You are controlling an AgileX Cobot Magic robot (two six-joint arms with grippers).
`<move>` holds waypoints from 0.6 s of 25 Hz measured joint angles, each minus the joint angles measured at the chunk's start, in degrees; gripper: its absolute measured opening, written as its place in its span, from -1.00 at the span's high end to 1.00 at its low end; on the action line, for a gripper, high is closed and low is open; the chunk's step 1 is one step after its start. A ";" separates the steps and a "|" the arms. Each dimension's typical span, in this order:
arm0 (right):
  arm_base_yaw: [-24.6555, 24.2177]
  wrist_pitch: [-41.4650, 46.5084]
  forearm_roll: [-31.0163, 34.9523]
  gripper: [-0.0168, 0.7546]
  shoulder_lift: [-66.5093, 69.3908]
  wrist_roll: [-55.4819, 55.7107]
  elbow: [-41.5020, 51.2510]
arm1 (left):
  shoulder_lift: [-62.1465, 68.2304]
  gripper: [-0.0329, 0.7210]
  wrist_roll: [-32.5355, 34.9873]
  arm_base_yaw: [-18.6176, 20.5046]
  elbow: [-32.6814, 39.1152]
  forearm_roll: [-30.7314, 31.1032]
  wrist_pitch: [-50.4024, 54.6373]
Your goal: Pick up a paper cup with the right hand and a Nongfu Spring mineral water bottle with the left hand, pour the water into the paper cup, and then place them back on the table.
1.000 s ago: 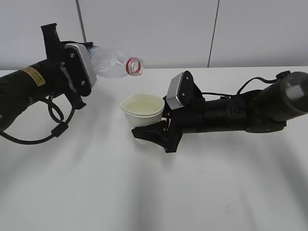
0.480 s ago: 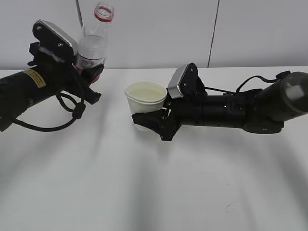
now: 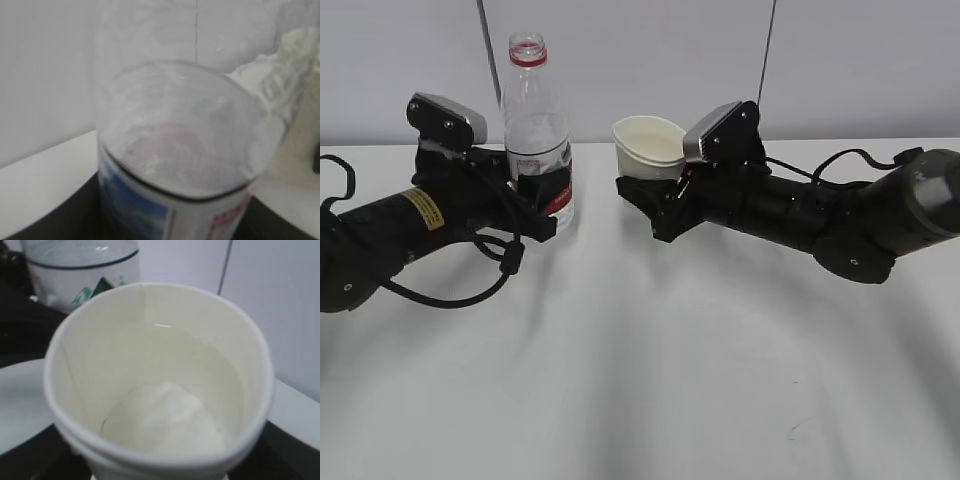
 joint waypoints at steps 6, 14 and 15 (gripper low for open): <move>0.00 3.53 7.76 -0.35 0.00 -3.54 0.00 | 3.64 -0.06 -2.81 0.00 0.00 2.66 -4.06; -1.11 3.69 16.21 -0.35 1.65 -5.08 0.00 | 6.72 -0.06 -3.55 0.00 -0.05 5.18 -8.24; -1.21 3.69 17.81 -0.35 2.29 -5.59 0.00 | 7.03 -0.06 -3.61 0.00 -0.10 5.82 -8.49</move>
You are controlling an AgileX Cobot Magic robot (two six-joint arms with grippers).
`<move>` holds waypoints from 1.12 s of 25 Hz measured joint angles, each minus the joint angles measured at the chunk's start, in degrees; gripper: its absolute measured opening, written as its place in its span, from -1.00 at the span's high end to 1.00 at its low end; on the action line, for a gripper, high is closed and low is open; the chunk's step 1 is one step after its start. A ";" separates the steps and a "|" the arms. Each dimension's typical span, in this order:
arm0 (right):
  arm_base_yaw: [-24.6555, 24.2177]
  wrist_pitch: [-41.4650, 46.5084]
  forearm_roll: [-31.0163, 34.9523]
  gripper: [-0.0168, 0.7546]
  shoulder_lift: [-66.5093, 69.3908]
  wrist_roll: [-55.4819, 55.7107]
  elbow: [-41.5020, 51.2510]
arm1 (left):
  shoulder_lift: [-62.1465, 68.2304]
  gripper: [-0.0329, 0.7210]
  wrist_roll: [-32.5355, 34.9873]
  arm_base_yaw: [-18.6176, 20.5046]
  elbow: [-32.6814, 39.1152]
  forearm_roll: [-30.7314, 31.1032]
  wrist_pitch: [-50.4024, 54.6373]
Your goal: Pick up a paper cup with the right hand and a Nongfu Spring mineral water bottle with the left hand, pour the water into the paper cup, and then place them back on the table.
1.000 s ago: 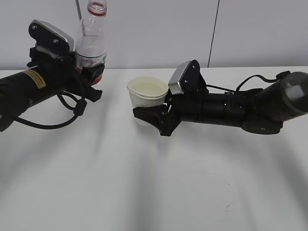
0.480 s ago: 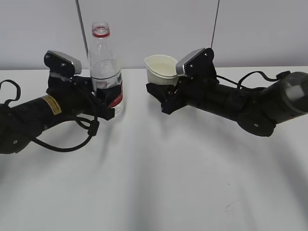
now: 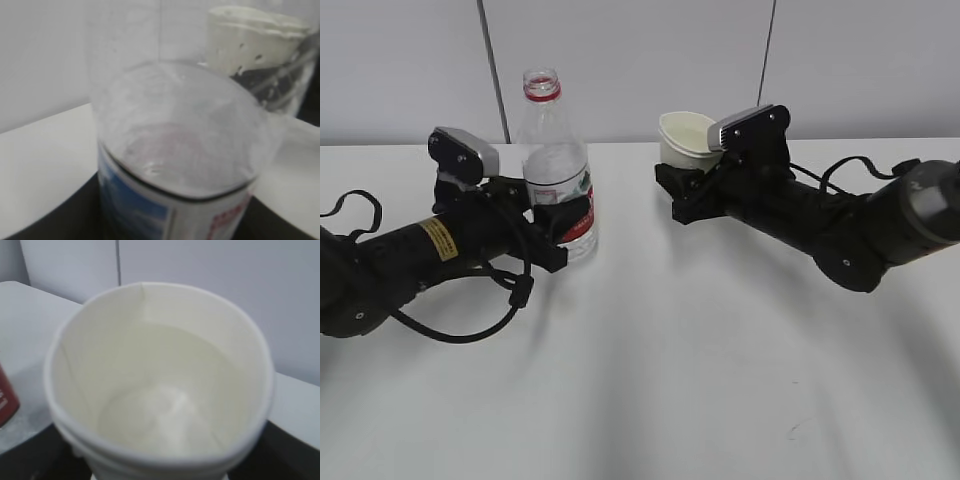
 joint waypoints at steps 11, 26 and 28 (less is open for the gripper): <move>0.00 -2.91 7.25 -0.35 6.01 -6.48 0.00 | 0.17 -0.05 -0.04 0.00 0.00 3.87 -0.07; 0.00 -8.10 8.72 -0.35 9.82 -10.54 0.00 | 4.79 -0.05 -0.10 0.00 -0.18 3.99 -3.36; 0.00 -9.67 8.81 -0.35 11.02 -10.54 0.00 | 4.89 -0.05 -0.10 0.00 -0.18 3.99 -3.64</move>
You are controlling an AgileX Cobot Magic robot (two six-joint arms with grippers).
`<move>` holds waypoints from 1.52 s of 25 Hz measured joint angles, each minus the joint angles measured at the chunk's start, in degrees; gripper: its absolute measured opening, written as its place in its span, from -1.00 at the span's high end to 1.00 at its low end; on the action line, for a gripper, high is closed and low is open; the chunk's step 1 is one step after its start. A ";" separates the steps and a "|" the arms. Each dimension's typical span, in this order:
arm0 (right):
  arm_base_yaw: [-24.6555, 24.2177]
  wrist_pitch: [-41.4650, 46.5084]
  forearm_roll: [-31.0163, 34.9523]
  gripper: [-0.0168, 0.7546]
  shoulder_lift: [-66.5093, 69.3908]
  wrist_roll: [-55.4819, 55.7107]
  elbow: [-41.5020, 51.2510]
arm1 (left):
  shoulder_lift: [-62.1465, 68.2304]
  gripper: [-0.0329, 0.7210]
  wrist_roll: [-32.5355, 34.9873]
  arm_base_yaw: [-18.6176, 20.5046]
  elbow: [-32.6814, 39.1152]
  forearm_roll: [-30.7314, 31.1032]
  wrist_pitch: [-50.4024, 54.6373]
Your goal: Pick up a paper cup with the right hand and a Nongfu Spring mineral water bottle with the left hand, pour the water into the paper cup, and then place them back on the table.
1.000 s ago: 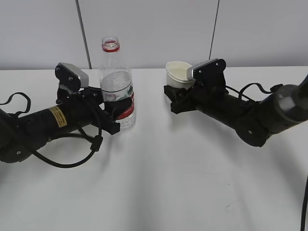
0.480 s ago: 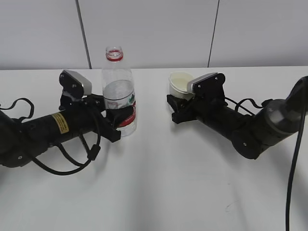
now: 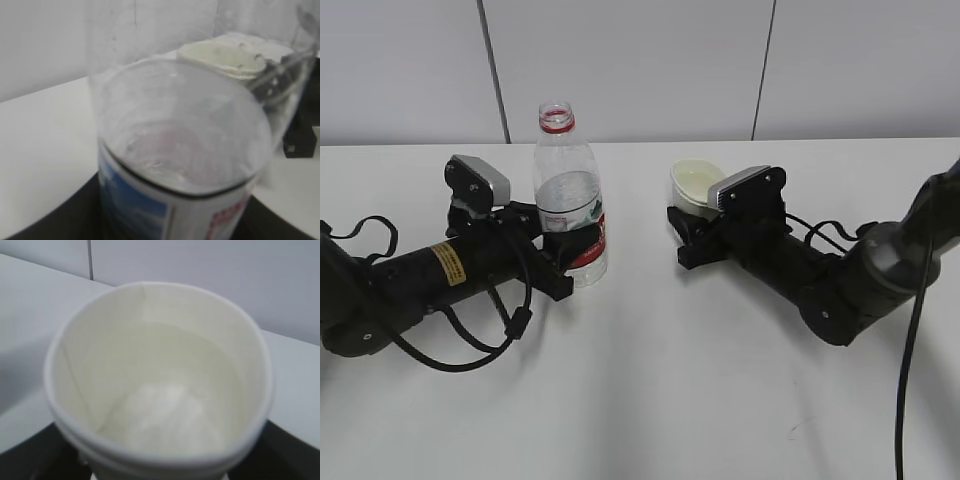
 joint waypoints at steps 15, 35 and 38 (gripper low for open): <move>0.00 -2.21 0.00 -0.35 1.61 -0.08 0.00 | 0.14 -0.13 0.00 0.00 -0.35 1.08 -0.05; 0.00 -4.78 3.26 -0.69 0.57 1.92 9.04 | -1.28 -0.42 0.00 0.99 -0.39 3.16 6.46; 0.00 -5.01 3.40 -0.69 -1.39 1.92 11.59 | -1.28 -0.55 0.00 1.10 -0.28 3.16 7.84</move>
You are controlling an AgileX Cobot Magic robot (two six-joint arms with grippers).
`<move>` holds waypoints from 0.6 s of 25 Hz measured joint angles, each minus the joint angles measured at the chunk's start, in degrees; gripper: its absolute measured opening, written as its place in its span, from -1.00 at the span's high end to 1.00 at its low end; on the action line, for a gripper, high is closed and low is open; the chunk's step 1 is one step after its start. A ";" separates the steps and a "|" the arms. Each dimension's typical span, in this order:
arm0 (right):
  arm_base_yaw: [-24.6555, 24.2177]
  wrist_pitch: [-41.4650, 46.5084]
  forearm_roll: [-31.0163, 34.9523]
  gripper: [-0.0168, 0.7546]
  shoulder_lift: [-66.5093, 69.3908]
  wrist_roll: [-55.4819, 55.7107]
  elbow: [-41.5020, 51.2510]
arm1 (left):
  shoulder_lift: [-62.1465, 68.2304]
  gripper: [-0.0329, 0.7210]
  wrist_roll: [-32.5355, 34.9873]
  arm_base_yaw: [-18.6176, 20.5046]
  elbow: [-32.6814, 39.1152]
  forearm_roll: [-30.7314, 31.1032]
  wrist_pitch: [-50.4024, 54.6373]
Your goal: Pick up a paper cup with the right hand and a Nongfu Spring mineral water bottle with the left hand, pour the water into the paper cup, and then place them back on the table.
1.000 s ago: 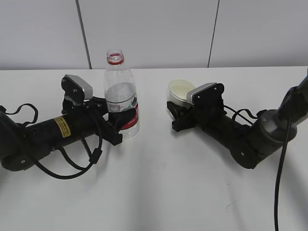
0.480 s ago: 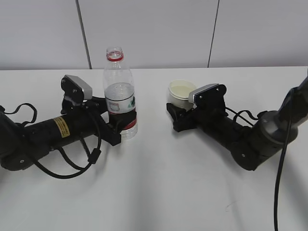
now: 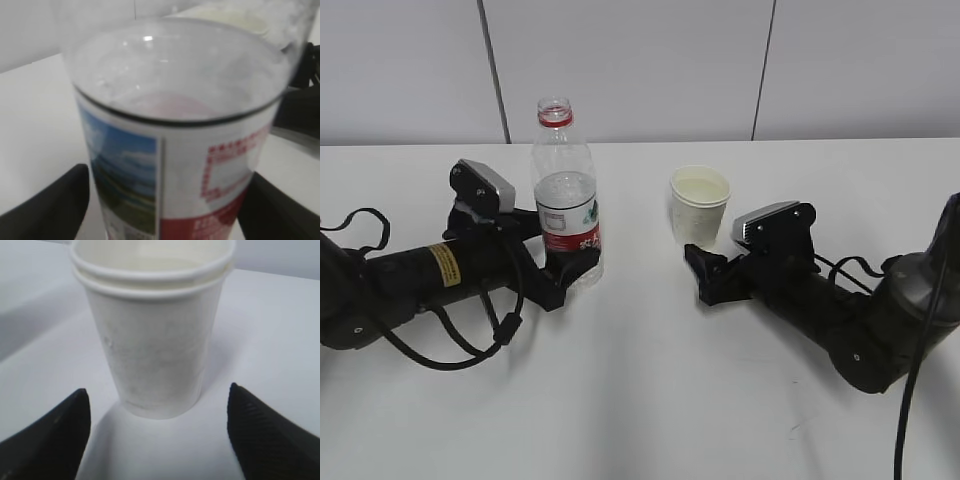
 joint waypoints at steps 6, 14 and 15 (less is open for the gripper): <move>0.00 -0.09 2.77 -0.68 -3.54 -0.11 4.96 | -0.54 -0.68 0.00 1.51 3.19 -0.01 -0.41; 0.00 -0.09 9.68 -0.63 -6.12 -0.32 10.03 | -5.69 -0.66 0.50 7.36 10.84 -3.96 -2.49; 0.00 -0.09 11.04 -0.62 -6.12 -0.32 10.15 | -6.09 -0.66 0.64 7.80 11.40 -5.13 -2.49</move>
